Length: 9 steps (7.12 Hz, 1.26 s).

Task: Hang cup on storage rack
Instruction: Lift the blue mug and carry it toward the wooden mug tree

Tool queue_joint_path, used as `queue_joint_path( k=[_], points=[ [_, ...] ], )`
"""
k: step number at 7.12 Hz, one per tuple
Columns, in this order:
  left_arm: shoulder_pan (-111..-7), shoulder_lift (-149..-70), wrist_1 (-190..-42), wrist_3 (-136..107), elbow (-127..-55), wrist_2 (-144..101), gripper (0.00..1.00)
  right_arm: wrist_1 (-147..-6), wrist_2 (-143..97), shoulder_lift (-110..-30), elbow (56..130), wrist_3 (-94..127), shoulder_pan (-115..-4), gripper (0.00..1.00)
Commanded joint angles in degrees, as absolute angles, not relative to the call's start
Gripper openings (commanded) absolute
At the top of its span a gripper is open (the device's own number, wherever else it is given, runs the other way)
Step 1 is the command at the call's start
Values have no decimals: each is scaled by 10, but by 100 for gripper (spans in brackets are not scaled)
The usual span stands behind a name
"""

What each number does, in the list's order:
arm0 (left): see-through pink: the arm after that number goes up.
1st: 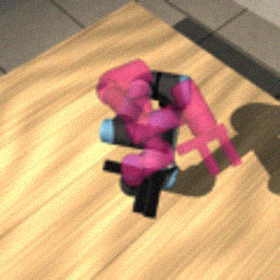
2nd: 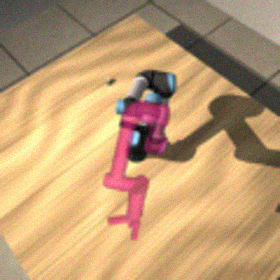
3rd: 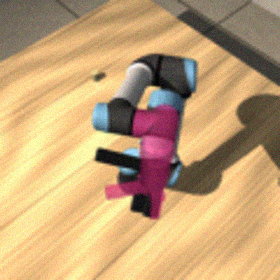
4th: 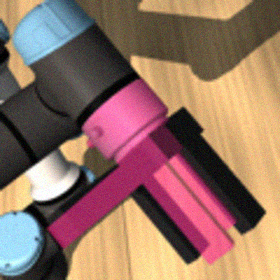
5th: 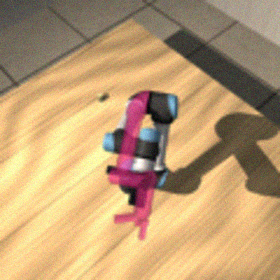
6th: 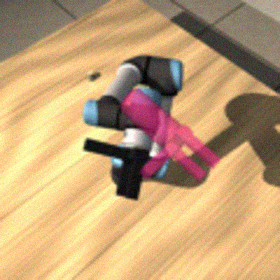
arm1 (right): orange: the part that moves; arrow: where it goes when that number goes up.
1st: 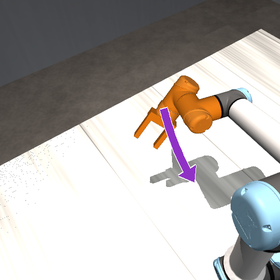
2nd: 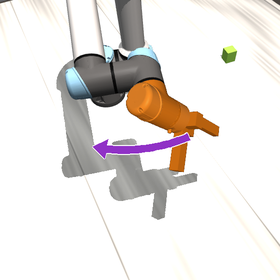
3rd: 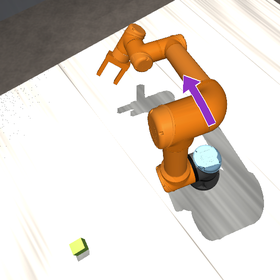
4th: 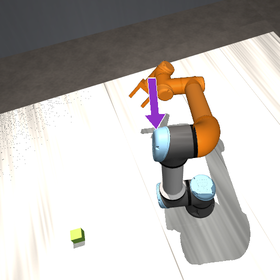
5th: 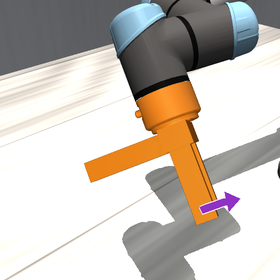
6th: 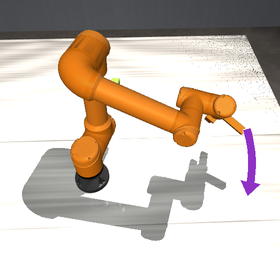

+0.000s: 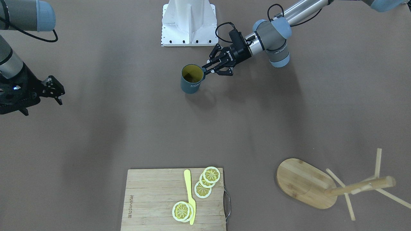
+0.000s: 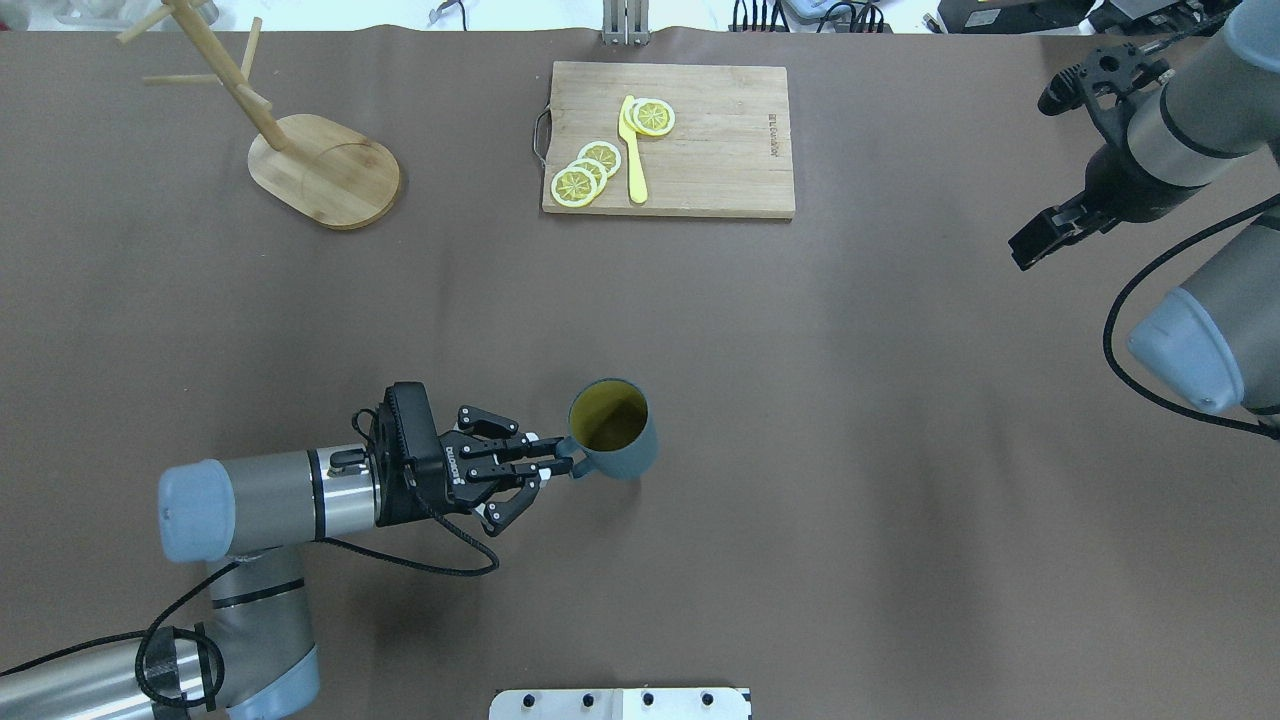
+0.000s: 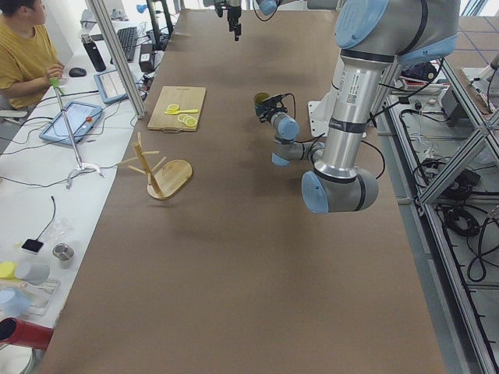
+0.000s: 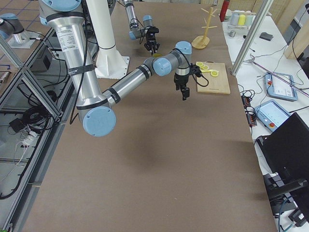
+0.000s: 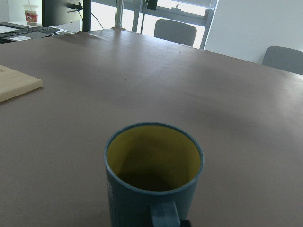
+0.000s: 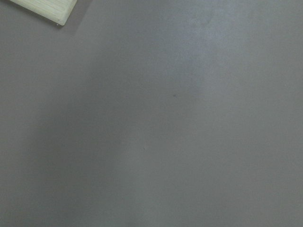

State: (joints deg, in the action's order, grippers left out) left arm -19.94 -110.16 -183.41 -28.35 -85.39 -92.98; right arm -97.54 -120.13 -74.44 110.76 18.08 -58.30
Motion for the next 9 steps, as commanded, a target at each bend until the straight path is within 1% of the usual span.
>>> queue_joint_path(
  k=[1, 3, 6, 9],
  points=[
    [-258, -1095, -1835, -390, -861, -930, 0, -975, -1201, -744, 1109, 182, -584, 100],
    [-312, -1086, -1844, -544, -861, -932, 0, -975, -1198, -745, 1116, 183, -584, 100],
    [-356, -1095, -1897, -815, -861, -933, 0, -975, -1193, -762, 1131, 183, -584, 100],
    [-408, -1098, -1907, -968, -860, -933, 0, -974, -1190, -768, 1132, 182, -584, 100]
  ],
)
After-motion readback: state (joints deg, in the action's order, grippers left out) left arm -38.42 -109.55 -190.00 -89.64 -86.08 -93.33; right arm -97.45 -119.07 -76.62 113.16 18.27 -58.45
